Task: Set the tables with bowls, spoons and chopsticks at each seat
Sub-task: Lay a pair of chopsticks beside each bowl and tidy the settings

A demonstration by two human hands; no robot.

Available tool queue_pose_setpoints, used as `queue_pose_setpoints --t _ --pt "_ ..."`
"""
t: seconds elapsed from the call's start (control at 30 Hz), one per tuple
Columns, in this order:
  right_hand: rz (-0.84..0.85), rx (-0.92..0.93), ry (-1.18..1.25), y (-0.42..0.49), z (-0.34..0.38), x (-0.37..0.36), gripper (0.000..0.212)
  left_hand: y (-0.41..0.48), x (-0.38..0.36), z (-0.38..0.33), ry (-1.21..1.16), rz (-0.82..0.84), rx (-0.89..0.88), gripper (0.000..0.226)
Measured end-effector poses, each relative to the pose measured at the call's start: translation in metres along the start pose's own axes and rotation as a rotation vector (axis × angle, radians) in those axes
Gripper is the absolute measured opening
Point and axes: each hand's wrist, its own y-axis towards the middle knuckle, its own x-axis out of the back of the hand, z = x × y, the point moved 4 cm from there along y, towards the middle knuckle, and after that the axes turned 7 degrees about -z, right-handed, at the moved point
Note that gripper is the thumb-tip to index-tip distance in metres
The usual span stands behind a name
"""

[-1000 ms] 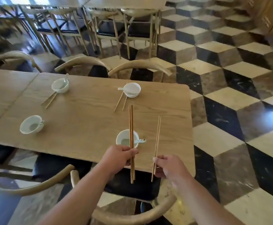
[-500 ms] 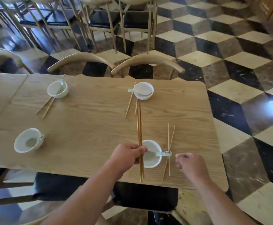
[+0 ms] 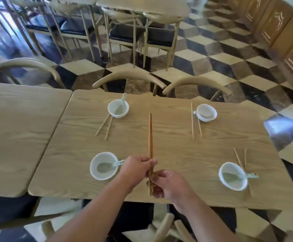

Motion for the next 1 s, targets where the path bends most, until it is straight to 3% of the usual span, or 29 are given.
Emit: queue_pose_setpoints --t 0.17,0.4,0.57,0.73,0.83,1.0 --pt "0.029 -0.086 -0.005 0.023 -0.015 -0.053 0.013 0.021 0.042 0.034 0.073 0.000 0.026 0.037" --pt "-0.012 -0.235 -0.054 0.087 -0.073 -0.088 0.018 0.028 0.080 0.106 0.330 -0.030 0.133 0.018" --pt "-0.025 -0.279 -0.132 0.117 -0.093 -0.110 0.012 0.024 0.118 0.152 0.384 -0.213 0.206 0.052" --pt "-0.141 -0.097 -0.551 0.121 -0.081 -0.102 0.020 0.033 0.151 0.165 0.208 -0.422 0.230 0.068" --pt "-0.177 0.011 -0.730 0.119 -0.065 -0.099 0.020 0.035 0.163 0.164 0.137 -0.487 0.246 0.056" --pt "-0.262 0.085 -0.778 0.127 -0.050 -0.114 0.024 0.043 0.168 0.168 -0.014 -0.508 0.247 0.030"
